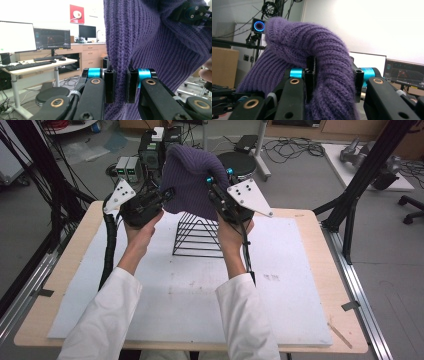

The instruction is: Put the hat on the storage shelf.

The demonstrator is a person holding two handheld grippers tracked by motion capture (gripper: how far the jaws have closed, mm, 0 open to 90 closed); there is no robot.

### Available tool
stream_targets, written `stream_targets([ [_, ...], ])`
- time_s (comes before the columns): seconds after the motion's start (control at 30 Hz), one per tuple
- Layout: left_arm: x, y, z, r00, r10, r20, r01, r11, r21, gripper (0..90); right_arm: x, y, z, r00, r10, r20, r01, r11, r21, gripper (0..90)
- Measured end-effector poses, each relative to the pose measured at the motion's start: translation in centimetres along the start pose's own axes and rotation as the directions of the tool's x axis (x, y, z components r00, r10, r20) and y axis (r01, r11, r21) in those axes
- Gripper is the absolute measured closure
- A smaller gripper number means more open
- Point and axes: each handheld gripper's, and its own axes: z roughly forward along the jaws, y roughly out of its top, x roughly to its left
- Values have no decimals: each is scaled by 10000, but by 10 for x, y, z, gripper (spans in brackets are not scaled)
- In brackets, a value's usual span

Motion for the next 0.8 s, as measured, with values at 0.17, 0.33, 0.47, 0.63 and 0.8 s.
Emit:
stream_targets([
  [0.17,3,-14,2,9997,-258,-42,259,9993,267,821,0,-10,5,10000,-55,-43,57,9995,326,667],
  [0.33,4,-32,-2,9988,-443,-212,455,9972,592,821,-1,-25,5,9998,160,-139,-147,9957,911,655],
  [0.47,4,-46,-5,9979,-597,-232,614,9950,792,821,2,-40,4,9999,85,-97,-72,9924,1228,656],
  [0.63,6,-61,-10,9951,-923,-345,951,9914,903,821,6,-53,4,9998,110,-166,-82,9874,1582,653],
  [0.8,5,-70,-13,9936,-1061,-378,1096,9881,1083,821,8,-62,2,9997,239,-113,-216,9848,1724,654],
])
